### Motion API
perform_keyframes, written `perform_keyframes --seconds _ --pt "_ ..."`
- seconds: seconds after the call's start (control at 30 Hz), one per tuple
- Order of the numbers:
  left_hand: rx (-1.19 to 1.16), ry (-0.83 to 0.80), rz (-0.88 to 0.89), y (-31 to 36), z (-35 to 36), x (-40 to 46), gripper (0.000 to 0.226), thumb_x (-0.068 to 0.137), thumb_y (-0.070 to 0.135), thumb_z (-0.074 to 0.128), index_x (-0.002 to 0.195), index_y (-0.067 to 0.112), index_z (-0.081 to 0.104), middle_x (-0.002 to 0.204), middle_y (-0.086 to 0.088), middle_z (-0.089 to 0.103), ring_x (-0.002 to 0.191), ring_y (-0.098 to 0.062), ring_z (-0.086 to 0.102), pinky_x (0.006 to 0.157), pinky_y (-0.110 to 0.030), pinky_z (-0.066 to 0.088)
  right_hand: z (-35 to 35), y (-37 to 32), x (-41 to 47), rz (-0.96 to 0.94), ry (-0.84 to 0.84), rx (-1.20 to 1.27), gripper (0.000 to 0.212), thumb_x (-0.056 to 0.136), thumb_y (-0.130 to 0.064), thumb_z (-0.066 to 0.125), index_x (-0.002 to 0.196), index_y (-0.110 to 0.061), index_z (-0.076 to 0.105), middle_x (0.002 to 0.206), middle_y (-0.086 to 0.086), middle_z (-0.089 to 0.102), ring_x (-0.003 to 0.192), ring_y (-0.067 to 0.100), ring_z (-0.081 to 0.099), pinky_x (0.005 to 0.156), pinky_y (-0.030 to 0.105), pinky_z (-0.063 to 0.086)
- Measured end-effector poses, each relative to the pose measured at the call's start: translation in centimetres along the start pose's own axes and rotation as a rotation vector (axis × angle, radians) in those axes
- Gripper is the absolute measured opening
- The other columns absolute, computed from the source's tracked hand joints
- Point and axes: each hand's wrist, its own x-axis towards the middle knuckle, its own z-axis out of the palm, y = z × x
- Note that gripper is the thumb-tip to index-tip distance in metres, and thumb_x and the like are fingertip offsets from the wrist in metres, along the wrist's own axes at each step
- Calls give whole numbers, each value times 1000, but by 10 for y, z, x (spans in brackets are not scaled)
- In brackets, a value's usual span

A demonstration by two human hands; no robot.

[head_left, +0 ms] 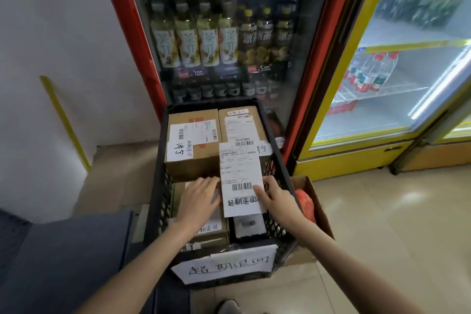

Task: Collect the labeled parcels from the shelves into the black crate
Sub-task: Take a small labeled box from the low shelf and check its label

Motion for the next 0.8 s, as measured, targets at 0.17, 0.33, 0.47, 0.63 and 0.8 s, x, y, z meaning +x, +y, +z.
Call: perform_keyframes --seconds 0.17,0.33,0.47,0.63,0.8 --pt "-19 -122 -11 -4 21 -6 36 88 28 58 121 15 54 118 1 59 111 -16 52 92 -30 41 9 6 9 -20 -47 -155 38 99 -41 39 128 -16 38 101 10 69 89 35 64 61 37 40" --pt "-26 -192 -1 -1 37 -8 31 88 29 58 115 15 56 112 0 62 104 -18 56 85 -31 44 12 14 10 24 -130 -322 30 99 -20 40 124 -6 35 105 15 62 90 40 62 68 42 46" --pt "12 -212 44 -8 43 -11 26 82 26 65 105 15 62 100 -2 67 92 -20 60 75 -32 47 18 21 11 35 -219 -446 29 101 -26 35 119 -4 40 105 11 53 93 42 61 65 39 39" --pt "83 -295 35 -10 53 2 40 92 38 48 126 18 50 122 1 58 112 -17 50 92 -31 39 21 20 25 64 -212 -422 29 100 -20 39 121 -1 44 116 20 52 101 38 58 79 43 44" --pt "135 -244 -95 -11 58 16 41 95 39 43 130 17 47 126 1 54 116 -17 47 94 -31 38 25 25 34 23 -130 -317 57 97 -25 48 145 -6 25 136 17 48 124 32 46 100 38 39"
